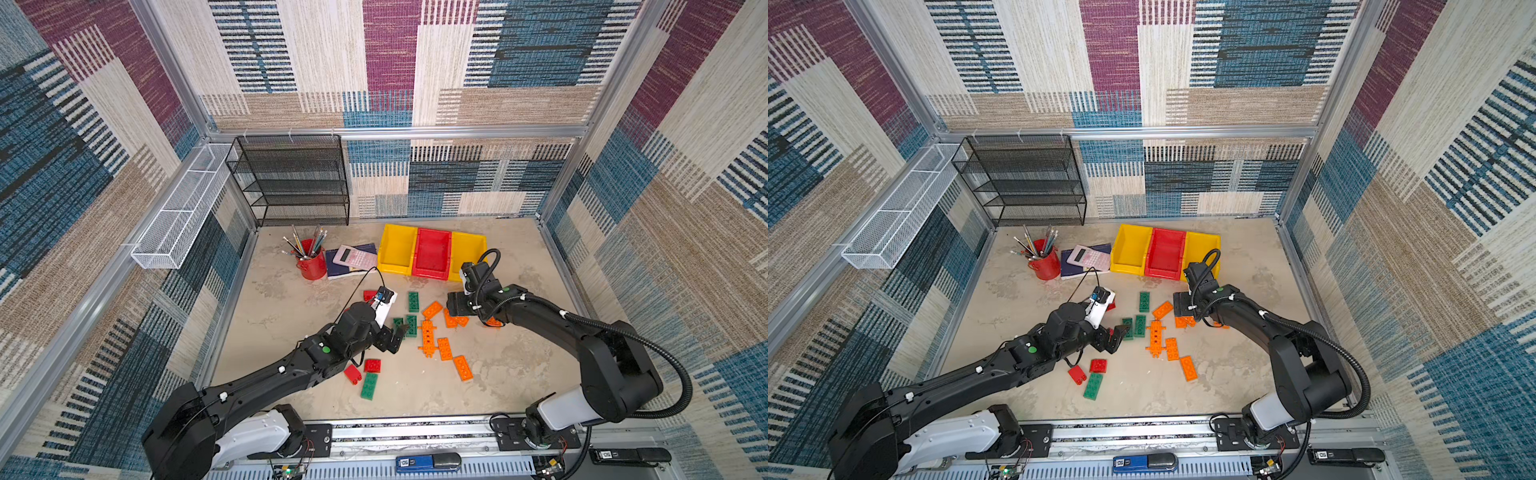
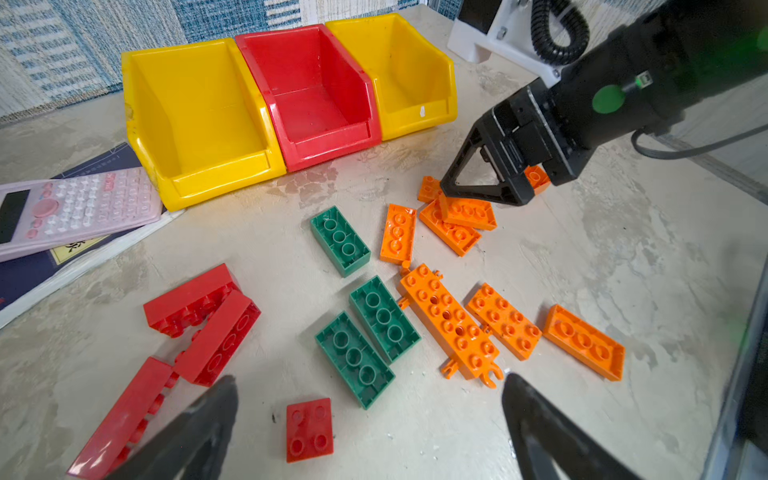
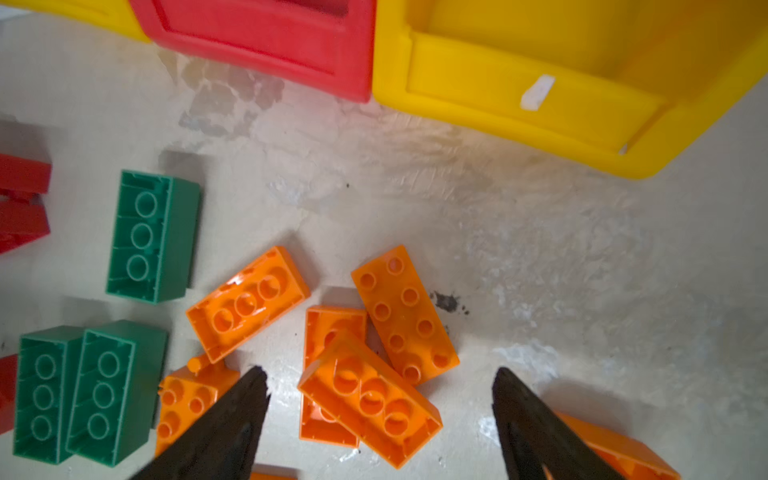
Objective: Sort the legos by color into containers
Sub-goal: 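Move the right gripper over orange bricks while the left arm reaches forward, then lower the right gripper and grasp an orange 2x3 brick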
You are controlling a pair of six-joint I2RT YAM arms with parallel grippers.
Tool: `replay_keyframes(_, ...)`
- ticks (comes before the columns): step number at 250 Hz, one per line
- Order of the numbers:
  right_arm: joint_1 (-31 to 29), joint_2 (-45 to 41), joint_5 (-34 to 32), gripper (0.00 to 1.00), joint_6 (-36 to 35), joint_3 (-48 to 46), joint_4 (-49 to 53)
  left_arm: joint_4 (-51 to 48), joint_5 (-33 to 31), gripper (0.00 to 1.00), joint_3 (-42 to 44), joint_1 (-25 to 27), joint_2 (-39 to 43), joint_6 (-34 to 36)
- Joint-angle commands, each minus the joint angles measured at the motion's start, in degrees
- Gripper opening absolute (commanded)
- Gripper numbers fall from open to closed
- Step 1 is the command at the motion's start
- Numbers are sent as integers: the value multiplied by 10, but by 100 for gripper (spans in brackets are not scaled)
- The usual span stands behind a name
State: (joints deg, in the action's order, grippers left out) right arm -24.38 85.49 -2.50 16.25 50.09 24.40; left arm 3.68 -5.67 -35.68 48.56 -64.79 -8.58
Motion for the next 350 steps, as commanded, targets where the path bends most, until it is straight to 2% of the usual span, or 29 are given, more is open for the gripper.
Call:
replay_keyframes(1, -3, -2, 13, 85, -2, -8, -3, 14, -3, 99, 3, 5, 1, 12)
replay_keyframes(58, -13, 0, 18, 85, -13, -20, -16, 17, -6, 99, 13, 7, 6, 13)
replay_keyframes(100, -18, 10, 19, 80, -24, -25, -27, 27, -7, 99, 25, 8, 12, 8)
replay_keyframes(151, -19, 24, 6, 69, -42, -24, -37, 19, -6, 99, 25, 10, 8, 4)
replay_keyframes(208, -18, 35, 5, 61, -45, -18, -43, 18, -17, 99, 27, 13, 10, 1)
replay_keyframes(268, -19, 63, -26, 49, -22, -1, -35, 17, -22, 99, 36, 13, 24, -3)
replay_keyframes(350, -19, 68, -1, 50, -13, -7, -35, 11, -24, 99, 39, 14, 34, 3)
